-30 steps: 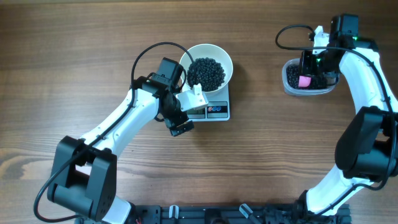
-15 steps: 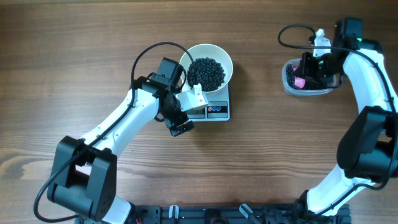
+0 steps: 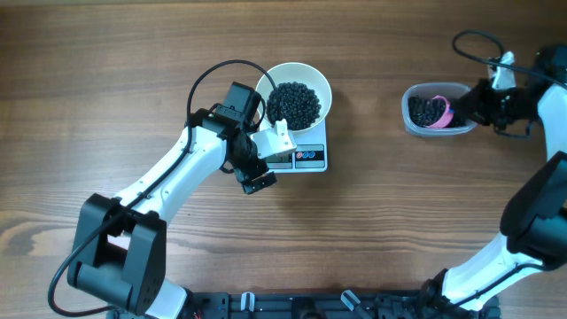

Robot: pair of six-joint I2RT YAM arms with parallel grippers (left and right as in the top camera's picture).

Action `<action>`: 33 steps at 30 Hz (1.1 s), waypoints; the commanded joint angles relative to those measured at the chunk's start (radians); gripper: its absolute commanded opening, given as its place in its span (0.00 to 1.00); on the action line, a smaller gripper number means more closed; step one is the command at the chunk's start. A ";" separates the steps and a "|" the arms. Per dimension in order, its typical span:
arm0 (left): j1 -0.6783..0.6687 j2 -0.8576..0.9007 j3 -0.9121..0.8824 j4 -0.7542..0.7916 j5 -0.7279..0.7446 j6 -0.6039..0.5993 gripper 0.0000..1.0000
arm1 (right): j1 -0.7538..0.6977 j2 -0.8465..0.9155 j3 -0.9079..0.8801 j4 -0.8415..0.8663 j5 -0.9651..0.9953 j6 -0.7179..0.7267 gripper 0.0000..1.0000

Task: Scoop item into bowl and weigh 150g on scale
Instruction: 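Dig the scoop into the beans with the right gripper, then lift the filled scoop with the right gripper over the bowl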

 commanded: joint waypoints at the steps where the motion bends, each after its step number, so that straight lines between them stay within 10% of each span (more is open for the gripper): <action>1: 0.003 0.008 -0.004 0.000 0.019 0.019 1.00 | -0.055 0.014 -0.006 0.008 -0.030 -0.022 0.04; 23: 0.003 0.008 -0.004 0.000 0.019 0.019 1.00 | -0.216 0.014 -0.006 0.024 -0.668 -0.107 0.04; 33: 0.003 0.008 -0.004 0.000 0.019 0.019 1.00 | -0.030 0.014 -0.006 0.090 -0.734 -0.051 0.04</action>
